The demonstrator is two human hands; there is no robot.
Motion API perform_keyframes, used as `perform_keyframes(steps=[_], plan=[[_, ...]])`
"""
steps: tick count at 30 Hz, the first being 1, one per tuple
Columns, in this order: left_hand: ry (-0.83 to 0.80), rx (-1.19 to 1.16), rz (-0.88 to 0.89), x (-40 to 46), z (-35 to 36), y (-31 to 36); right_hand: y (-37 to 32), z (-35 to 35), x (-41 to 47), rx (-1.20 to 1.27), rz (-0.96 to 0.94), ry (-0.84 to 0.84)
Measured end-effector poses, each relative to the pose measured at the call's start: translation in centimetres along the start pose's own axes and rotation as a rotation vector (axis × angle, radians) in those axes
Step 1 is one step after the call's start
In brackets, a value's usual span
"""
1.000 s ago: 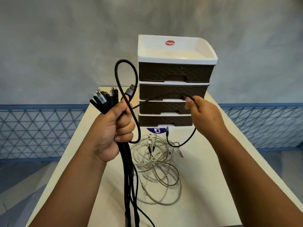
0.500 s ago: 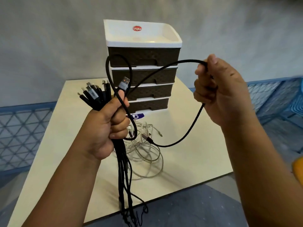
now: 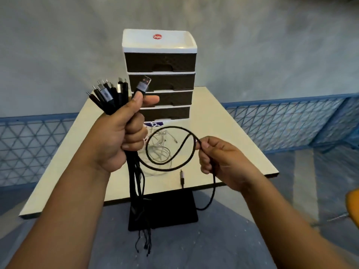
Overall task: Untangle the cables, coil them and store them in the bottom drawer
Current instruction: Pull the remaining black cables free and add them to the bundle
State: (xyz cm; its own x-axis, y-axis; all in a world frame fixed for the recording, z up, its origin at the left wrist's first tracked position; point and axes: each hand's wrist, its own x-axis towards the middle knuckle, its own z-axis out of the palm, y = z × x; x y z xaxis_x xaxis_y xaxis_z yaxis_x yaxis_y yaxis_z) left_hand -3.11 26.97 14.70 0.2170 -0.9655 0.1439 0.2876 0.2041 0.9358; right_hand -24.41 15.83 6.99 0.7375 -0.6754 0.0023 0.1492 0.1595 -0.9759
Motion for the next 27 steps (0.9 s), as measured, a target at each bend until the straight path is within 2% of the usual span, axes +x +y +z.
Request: perform_keyframes(steps=[5, 8, 10, 12, 13, 14, 16, 19, 21, 23, 27], plan=[[0.024, 0.016, 0.042, -2.4, 2.6, 0.7, 3.7, 0.6, -3.1, -0.243, 0.192, -0.076], [0.038, -0.008, 0.075, -3.5, 3.7, 1.6, 6.3, 0.6, -4.4, -0.491, 0.314, -0.088], [0.040, -0.015, 0.096, -4.1, 4.3, 2.2, 7.8, 0.2, -5.2, -0.860, 0.401, -0.137], [0.036, -0.020, 0.112, -4.7, 4.8, 2.6, 8.6, -0.3, -6.2, -1.338, 0.475, -0.299], [0.027, -0.026, 0.116, -5.0, 5.0, 2.7, 8.5, -0.5, -6.6, -1.469, 0.511, -0.387], [0.014, -0.034, 0.114, -5.2, 5.3, 2.7, 7.9, -0.6, -6.9, -1.476, 0.530, -0.422], [-0.005, -0.046, 0.096, -5.5, 6.0, 2.4, 5.2, 0.4, -7.4, -1.207, 0.458, -0.409], [-0.011, -0.048, 0.071, -5.9, 7.6, 1.2, 0.6, 4.1, -7.6, -0.630, 0.137, -0.374], [0.011, -0.063, 0.059, -6.0, 8.8, 0.2, -0.4, 6.8, -7.6, -0.390, -0.038, -0.371], [0.033, -0.092, 0.060, -6.0, 9.6, -0.2, 0.8, 8.9, -7.6, -0.282, -0.119, -0.265], [0.099, -0.183, 0.089, -6.2, 9.4, 0.4, 5.1, 9.6, -8.0, -0.260, -0.022, -0.045]])
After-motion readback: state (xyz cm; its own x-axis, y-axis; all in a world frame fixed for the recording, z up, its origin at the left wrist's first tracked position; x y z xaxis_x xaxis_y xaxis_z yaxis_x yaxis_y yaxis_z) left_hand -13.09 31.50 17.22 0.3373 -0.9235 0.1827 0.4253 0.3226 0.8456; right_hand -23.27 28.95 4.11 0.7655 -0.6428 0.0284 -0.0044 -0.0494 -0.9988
